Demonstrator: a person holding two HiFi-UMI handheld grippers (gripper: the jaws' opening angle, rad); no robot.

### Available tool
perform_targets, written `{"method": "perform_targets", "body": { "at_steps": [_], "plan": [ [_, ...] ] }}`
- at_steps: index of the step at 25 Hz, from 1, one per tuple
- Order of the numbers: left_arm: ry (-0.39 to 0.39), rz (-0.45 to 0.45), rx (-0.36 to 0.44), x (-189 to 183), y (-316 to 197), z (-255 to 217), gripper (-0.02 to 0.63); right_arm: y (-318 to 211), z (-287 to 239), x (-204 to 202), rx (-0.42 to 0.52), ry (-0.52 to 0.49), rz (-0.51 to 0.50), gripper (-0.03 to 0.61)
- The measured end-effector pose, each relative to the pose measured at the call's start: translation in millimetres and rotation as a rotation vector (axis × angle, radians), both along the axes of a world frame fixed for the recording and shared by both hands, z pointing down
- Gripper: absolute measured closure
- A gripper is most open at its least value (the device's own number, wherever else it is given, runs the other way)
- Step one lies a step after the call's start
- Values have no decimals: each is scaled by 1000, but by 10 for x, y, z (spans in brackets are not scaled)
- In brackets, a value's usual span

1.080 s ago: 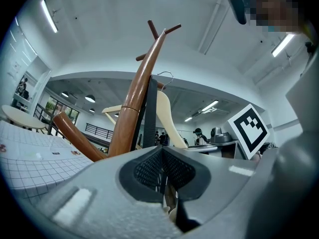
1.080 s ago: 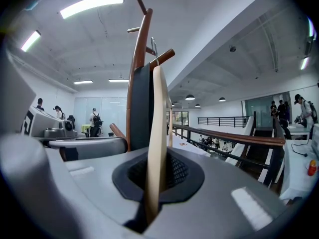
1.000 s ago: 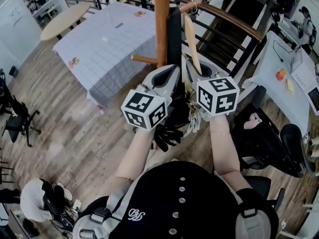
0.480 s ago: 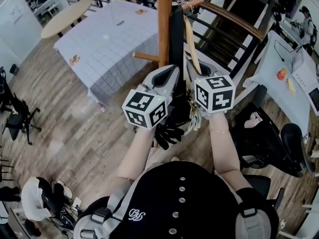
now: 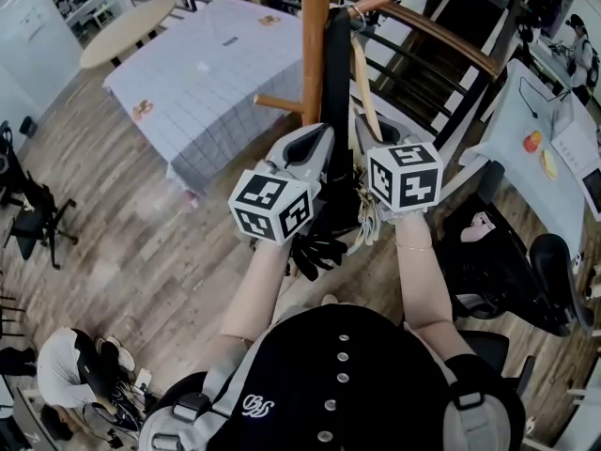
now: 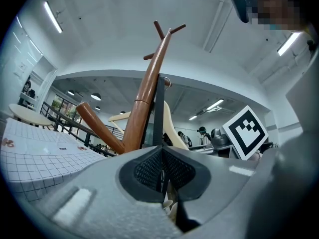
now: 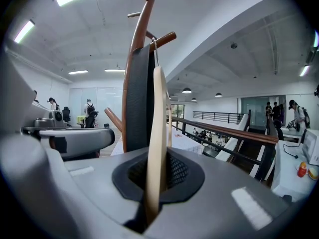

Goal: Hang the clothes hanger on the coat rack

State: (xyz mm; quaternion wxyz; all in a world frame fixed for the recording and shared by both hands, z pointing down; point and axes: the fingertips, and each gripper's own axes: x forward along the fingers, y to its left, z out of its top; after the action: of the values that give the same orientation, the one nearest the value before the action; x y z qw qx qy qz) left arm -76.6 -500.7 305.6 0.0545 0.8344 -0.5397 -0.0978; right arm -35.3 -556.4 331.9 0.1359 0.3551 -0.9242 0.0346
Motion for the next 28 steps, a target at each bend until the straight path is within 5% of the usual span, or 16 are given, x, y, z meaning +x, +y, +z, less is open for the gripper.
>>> {"method": "perform_targets", "body": {
  "at_steps": [10, 28],
  "plan": [
    [-1, 4, -19, 3, 54, 107, 615, 49, -19, 33, 25, -15, 6, 567],
    [-20, 38, -53, 77, 232, 208, 615, 396, -94, 122, 47, -130, -37, 434]
  ]
}}
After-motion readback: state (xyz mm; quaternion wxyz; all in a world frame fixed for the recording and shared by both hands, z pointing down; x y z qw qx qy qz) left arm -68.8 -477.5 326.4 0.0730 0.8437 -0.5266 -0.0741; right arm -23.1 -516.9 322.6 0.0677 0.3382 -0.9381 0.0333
